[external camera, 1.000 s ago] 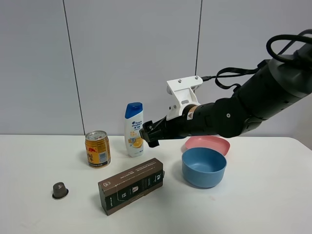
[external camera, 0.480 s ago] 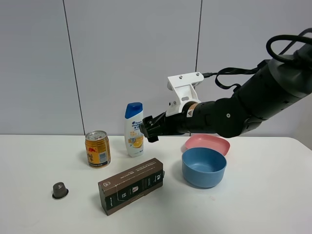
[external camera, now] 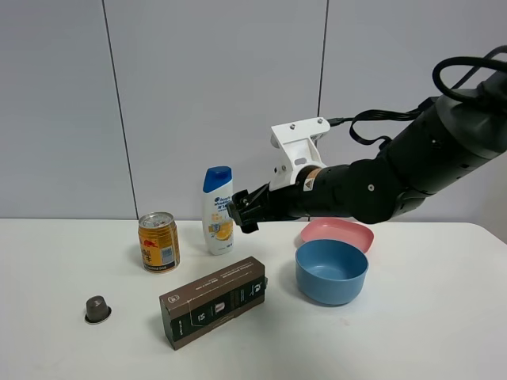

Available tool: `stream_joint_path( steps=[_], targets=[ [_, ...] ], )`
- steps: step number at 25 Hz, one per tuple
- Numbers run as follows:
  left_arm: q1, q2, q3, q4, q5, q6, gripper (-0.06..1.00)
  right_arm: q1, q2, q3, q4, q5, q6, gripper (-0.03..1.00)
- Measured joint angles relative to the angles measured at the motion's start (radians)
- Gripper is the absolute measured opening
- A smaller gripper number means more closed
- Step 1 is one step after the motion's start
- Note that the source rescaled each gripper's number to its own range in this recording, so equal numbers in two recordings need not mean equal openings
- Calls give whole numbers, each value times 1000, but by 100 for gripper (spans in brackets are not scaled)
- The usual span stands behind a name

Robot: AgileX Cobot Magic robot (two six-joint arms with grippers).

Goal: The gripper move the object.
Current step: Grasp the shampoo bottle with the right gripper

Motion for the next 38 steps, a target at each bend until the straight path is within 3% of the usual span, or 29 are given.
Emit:
stream_joint_path(
  steps=[12,27,38],
  targets=[
    [0,0,0,0,0,0,100,0,24,-4,0,-31,-17,83],
    [0,0,0,0,0,0,100,0,134,-191,-19,10,15,80],
    [0,0,0,0,0,0,100,17,162,-198,-27,24,29,79]
  ],
)
